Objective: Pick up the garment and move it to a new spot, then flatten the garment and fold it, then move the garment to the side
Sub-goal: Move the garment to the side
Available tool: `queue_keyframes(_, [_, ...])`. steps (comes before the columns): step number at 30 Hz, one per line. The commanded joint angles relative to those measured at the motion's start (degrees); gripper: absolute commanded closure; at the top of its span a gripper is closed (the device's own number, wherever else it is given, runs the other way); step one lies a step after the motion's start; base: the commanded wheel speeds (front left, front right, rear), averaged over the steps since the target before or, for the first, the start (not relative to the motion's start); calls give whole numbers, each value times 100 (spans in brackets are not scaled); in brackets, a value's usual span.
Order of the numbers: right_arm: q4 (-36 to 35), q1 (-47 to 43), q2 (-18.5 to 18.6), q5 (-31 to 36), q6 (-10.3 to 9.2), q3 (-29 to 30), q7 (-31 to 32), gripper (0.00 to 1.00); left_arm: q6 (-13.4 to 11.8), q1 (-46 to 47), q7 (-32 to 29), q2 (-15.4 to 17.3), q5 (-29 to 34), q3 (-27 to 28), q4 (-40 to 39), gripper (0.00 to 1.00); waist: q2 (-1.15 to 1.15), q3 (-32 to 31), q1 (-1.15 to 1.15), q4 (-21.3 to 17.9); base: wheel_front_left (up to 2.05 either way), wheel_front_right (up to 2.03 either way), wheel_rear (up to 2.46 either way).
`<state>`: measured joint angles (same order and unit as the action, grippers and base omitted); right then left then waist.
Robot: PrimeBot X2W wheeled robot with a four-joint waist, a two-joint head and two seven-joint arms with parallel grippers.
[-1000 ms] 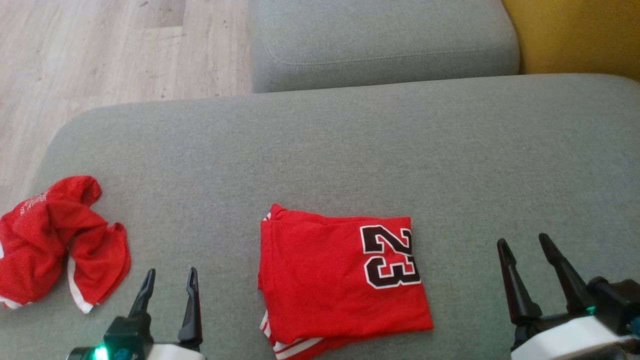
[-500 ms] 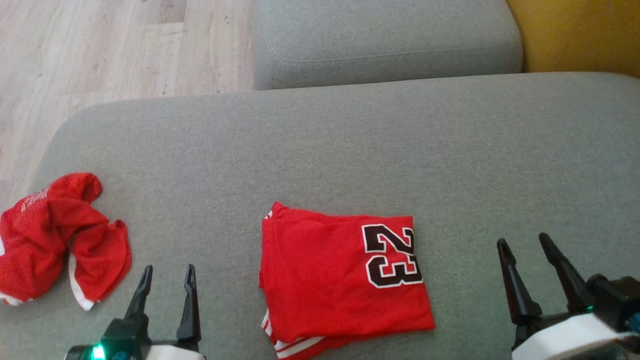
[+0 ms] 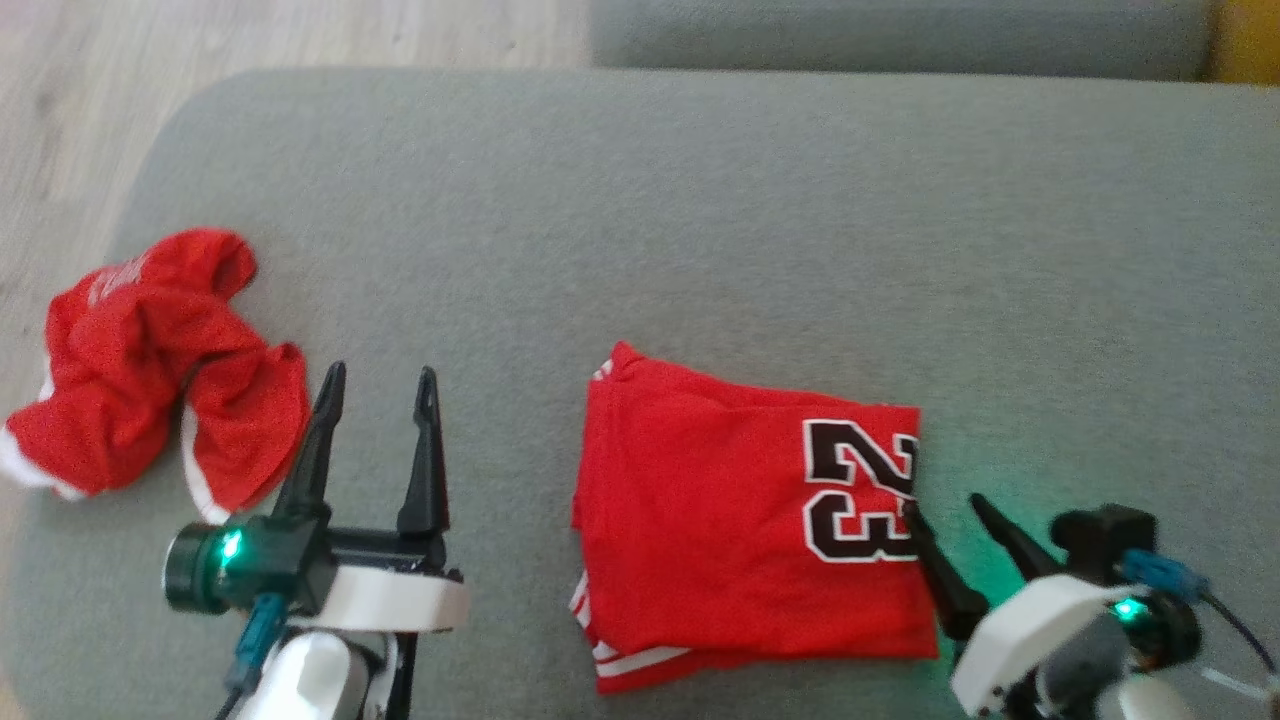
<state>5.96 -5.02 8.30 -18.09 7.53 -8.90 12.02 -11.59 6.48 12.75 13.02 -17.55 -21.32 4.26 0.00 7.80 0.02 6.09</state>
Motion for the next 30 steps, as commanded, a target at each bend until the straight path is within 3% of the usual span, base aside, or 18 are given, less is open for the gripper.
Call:
queue_keyframes(1, [32,315,137,-96,-4,-237,-35,0,21,299,85,-3,79,153,-90,0,0,243,-2,258,0,0,0])
queue_keyframes(5, [644,631,167,-389,-4,-555,221,0,69,441,165,-111,104,130,30,0,0,350,-2,382,0,0,0])
queue_keyframes(6, [768,683,187,-456,-4,-612,323,13,79,463,178,-131,110,133,55,0,0,365,-2,396,0,0,0])
queue_keyframes(7, [863,730,214,-508,-4,-663,411,71,87,479,188,-150,113,139,78,0,0,377,-2,403,0,0,0])
queue_keyframes(8, [916,771,230,-563,-4,-695,456,100,93,488,197,-167,116,148,98,0,0,388,-2,404,0,0,0])
queue_keyframes(15, [733,986,516,-465,-4,-780,212,100,115,463,219,-214,132,240,127,0,0,426,-2,99,0,0,0])
queue_keyframes(30, [2,1750,1518,-310,-4,-861,202,100,184,450,223,-99,284,289,-252,0,0,801,-2,-2079,0,0,0])
